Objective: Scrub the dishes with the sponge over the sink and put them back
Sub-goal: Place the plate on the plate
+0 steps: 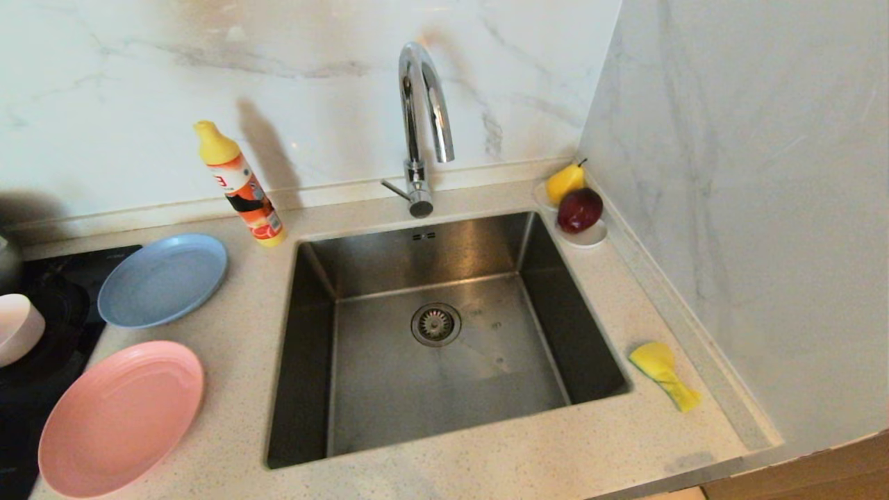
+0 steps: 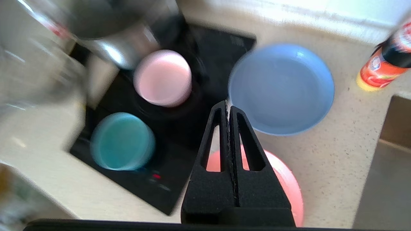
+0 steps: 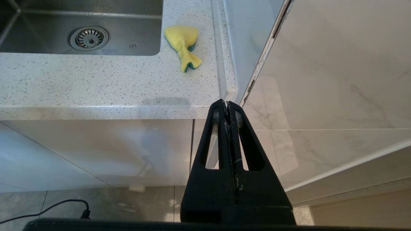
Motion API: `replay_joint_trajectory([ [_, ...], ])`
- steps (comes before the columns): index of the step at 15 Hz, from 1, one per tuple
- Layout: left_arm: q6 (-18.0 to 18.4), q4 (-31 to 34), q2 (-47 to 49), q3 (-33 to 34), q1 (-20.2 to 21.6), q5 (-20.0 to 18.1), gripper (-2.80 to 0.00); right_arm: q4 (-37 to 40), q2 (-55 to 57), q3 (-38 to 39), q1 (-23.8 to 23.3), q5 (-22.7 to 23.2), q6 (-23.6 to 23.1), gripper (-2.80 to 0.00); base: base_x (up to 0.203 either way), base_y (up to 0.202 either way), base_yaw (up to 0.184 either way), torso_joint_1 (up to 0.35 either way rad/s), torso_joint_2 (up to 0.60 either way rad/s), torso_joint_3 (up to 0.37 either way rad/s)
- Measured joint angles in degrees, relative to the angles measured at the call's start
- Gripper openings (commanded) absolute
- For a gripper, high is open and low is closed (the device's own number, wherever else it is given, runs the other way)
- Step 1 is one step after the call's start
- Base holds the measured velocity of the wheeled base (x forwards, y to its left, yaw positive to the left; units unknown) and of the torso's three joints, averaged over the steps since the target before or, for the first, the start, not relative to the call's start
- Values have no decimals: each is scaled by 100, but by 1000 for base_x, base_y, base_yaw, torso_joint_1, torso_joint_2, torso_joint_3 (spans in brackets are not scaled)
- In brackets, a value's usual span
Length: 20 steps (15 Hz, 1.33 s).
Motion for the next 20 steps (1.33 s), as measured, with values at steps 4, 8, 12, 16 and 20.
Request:
replay_joint_trajectory([
  [4, -583, 66, 1085, -371, 1235, -1997, -280, 0, 0, 0, 0, 0, 2, -280, 0, 0, 0, 0, 0, 0],
  [8, -1158, 43, 2046, -615, 1627, -2708, -280, -2, 0, 0, 0, -2, 0, -280, 0, 0, 0, 0, 0, 0],
  [12, -1607, 52, 2833, -735, 1681, -2779, 0, 0, 0, 0, 0, 0, 0, -280, 0, 0, 0, 0, 0, 0],
  [16, -2092, 37, 3450, -777, 1681, -2802, 0, 0, 0, 0, 2, 0, 2, -280, 0, 0, 0, 0, 0, 0],
  [20, -2417, 65, 3744, -849, 1677, -3267, 0, 0, 0, 0, 0, -2, 0, -280, 0, 0, 0, 0, 0, 0],
])
